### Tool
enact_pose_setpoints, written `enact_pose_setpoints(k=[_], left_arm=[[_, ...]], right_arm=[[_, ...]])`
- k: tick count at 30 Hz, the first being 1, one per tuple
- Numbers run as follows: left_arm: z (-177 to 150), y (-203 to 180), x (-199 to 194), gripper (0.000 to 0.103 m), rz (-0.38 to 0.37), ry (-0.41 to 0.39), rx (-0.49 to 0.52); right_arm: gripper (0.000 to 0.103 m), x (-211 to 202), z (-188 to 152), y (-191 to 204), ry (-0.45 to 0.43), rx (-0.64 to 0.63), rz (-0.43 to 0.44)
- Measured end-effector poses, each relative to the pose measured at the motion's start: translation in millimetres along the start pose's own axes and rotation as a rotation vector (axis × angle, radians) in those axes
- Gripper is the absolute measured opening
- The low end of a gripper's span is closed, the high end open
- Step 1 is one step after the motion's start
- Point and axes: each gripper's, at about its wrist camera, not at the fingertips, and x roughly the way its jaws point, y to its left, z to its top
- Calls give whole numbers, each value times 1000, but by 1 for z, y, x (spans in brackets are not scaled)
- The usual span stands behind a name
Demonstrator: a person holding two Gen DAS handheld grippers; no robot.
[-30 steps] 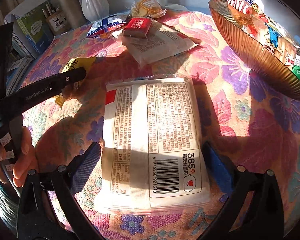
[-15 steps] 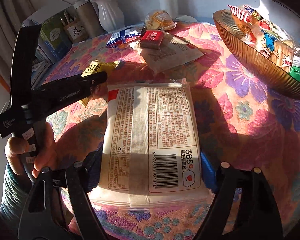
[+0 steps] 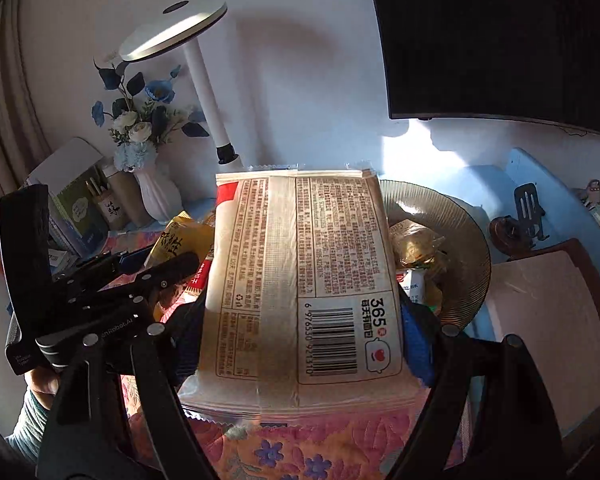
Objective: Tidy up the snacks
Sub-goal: 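Carry the peanut pack and white bread pack over the amber bowl, then open both tools to drop the packs into the amber bowl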
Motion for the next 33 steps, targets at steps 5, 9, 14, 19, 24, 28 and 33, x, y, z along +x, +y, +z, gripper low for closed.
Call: enact_pose_setpoints(k=[5, 9, 14, 19, 24, 28, 33], left_arm=[[27, -38, 33, 44, -32, -9, 77], [40, -51, 61, 45, -50, 0, 54], [50, -55, 90, 52, -73, 7, 8], [49, -51, 94, 80, -76, -2, -2], [38, -26, 75, 80, -50, -6, -56], [29, -2, 40, 80, -17, -36, -96], [2, 40, -16, 80, 81, -72, -136]], right_arm=[[81, 9, 28, -50, -46, 91, -65], [81, 32, 43, -77, -29, 151, -80], [83, 53, 48, -91, -25, 177, -85], [85, 54, 46, -95, -30, 168, -115], [85, 42, 42, -81, -34, 147, -99], [85, 32, 38, -59, -38, 128, -64], [91, 17, 25, -12, -47, 73, -3]])
